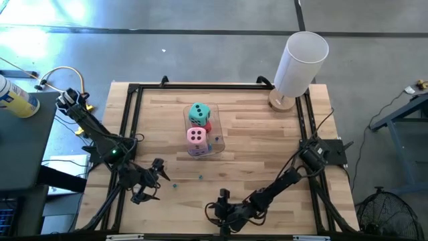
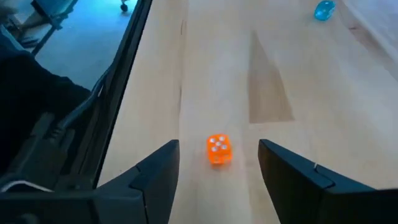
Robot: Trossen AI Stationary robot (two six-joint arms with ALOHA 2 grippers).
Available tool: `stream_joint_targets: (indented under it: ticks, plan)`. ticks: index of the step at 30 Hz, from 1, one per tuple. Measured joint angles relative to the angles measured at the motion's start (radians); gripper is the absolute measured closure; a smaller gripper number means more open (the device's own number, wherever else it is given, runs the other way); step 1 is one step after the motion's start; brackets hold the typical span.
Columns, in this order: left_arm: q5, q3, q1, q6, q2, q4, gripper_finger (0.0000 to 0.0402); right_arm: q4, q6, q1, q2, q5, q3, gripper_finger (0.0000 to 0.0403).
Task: Pick & Place Dice
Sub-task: Put the small orange die into the transparent bin
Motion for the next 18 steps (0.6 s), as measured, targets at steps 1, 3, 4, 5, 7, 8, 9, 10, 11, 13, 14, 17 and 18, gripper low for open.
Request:
stream_joint_targets:
  ticks: [1,3,4,5,7,8,9,10,11,13,14,17,18]
  plan:
    - [0.0,0.0,0.0,0.0,0.0,0.0,0.0016,-0.003,-0.001,0.0,0.005,-0.001,0.0,0.0193]
    - [0.0,0.0,0.0,0.0,0.0,0.001,0.0016,-0.01,-0.012,0.0,0.005,0.002,-0.002,0.0193]
    - [0.0,0.0,0.0,0.0,0.0,0.001,0.0016,-0.005,-0.02,0.0,0.005,0.005,-0.001,0.0193]
    - [0.0,0.0,0.0,0.0,0.0,0.001,0.0016,0.003,-0.026,0.0,0.005,0.008,0.0,0.0193]
    - [0.0,0.0,0.0,0.0,0.0,0.003,0.0016,0.017,-0.039,0.0,0.005,0.009,0.0,0.0193]
    - [0.0,0.0,0.0,0.0,0.0,0.003,0.0016,0.021,-0.048,0.0,0.005,0.009,0.0,0.0193]
    - [0.0,0.0,0.0,0.0,0.0,0.003,0.0016,0.022,-0.051,0.0,0.005,0.008,0.0,0.0193]
    - [0.0,0.0,0.0,0.0,0.0,0.003,0.0016,0.017,-0.05,0.0,0.005,0.008,0.0,0.0193]
    - [0.0,0.0,0.0,0.0,0.0,0.003,0.0016,0.002,-0.042,-0.002,0.005,0.008,0.0,0.0193]
    - [0.0,0.0,0.0,0.0,0.0,0.003,0.0016,-0.025,-0.013,-0.008,0.005,0.007,0.0,0.0193]
    - [0.0,0.0,0.0,0.0,0.0,0.003,0.0016,-0.03,-0.005,-0.01,0.005,0.005,0.0,0.0193]
    - [0.0,0.0,0.0,0.0,0.0,0.003,0.0016,-0.03,-0.005,-0.011,0.005,0.006,0.0,0.0193]
    - [0.0,0.0,0.0,0.0,0.0,0.003,0.0016,-0.033,-0.005,-0.012,0.005,0.006,0.0,0.0193]
